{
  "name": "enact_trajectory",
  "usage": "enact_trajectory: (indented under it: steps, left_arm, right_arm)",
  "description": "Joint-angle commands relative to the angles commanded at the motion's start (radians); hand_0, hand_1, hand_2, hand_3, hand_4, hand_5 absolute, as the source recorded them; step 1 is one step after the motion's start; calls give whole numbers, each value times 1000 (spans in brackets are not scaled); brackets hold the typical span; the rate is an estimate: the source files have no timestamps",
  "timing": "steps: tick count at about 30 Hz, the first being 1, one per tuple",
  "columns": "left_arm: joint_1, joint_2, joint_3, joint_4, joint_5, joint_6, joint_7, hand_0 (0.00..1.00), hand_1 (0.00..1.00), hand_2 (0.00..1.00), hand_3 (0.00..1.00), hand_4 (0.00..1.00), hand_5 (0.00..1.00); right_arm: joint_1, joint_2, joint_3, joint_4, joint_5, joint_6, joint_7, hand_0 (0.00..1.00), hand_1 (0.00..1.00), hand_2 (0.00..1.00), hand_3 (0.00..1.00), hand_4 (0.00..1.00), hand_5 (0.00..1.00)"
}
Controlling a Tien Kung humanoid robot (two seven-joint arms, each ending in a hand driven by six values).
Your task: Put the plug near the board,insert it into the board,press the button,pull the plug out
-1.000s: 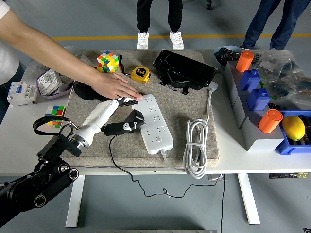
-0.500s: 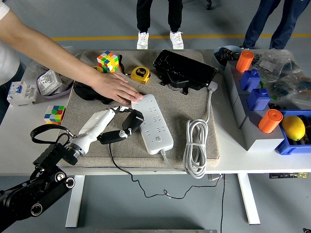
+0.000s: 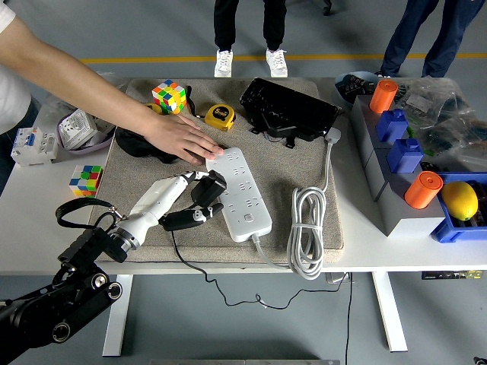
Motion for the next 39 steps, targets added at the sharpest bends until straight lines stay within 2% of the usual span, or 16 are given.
enact_trajectory:
  steps: [12, 29, 39]
  left_arm:
    - [-11, -4, 16, -12, 6, -4, 4, 784, 812, 811, 781, 832, 788]
    - [-64, -29, 68, -20, 13, -15, 30, 781, 803, 797, 770, 840, 781]
    - [-68, -31, 64, -27, 11, -12, 26, 777, 795, 794, 765, 848, 780]
  right_arm:
    - [1, 0, 0, 0, 1, 0, 1, 604, 605, 557, 546, 755, 237]
    - [2, -1, -1, 1, 3, 1, 1, 603, 606, 556, 546, 755, 236]
    - [1, -1, -2, 1, 3, 0, 2, 603, 605, 556, 546, 755, 235]
